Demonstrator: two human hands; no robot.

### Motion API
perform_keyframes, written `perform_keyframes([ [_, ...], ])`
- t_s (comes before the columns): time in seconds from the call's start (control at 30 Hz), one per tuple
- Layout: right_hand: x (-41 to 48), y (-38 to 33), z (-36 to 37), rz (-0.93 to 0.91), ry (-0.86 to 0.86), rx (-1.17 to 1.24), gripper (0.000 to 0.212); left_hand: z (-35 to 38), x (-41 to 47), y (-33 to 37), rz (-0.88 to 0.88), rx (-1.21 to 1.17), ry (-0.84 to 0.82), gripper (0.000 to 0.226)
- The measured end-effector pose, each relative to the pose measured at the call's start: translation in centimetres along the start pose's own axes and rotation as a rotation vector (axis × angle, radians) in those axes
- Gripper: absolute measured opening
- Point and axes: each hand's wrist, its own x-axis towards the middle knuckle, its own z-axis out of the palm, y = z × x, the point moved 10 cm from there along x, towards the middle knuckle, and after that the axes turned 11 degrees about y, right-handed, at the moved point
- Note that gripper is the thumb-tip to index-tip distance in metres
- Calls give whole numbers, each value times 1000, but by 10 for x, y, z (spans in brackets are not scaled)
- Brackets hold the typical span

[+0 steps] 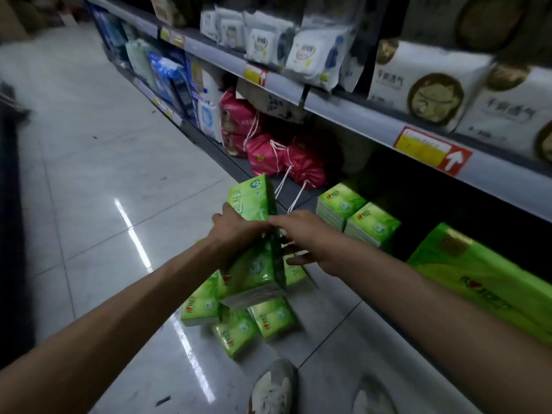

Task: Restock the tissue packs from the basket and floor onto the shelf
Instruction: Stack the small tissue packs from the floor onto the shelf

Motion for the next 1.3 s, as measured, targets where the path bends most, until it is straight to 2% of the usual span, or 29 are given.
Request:
perform_keyframes([
  [0.13, -44, -9, -17, 66, 66, 195, 34, -21, -45, 36, 48, -58, -12, 132],
  [0.27, -86, -5, -29, 195, 94, 420, 31, -29, -96, 61, 103, -144, -34, 119],
  [0.4, -94, 8, -43, 190, 227, 531, 71, -22, -131, 80, 210, -272, -97, 75],
  [0.5, -101, 28, -54, 196, 254, 570, 50, -23, -140, 67, 163, -469, -136, 61],
  [0.53, -102, 36, -57, 207, 251, 570, 51, -23, -142, 55, 126, -518, -148, 61],
  [0.63, -101, 55, -60, 216, 252, 590, 48, -7, -146, 16, -68, -594, -282, 85],
  [0.7, -101, 58, -59, 220, 237, 620, 41, 2, -155, 9, -163, -623, -410, 65],
  [0.77, -100, 56, -56, 206, 192, 639, 35, 6, -155, 11, -185, -608, -456, 50],
  [0.83, -98, 53, -53, 184, 138, 628, 33, 10, -152, 13, -187, -601, -433, 49],
  [0.93, -94, 57, -56, 156, 157, 514, 32, 17, -150, 7, -196, -641, -322, 30],
  [1.0, -88, 61, -65, 88, 207, 366, 38, 21, -151, 2, -183, -644, -269, 25],
  [1.07, -86, 62, -69, 18, 228, 251, 46, 23, -150, -2, -174, -632, -221, 28],
  [1.2, -94, 56, -64, -72, 156, 220, 48, 24, -154, -1, -141, -648, -138, 37],
  [1.3, -92, 58, -58, -56, 81, 314, 60, 30, -162, 11, -114, -723, -182, 22],
])
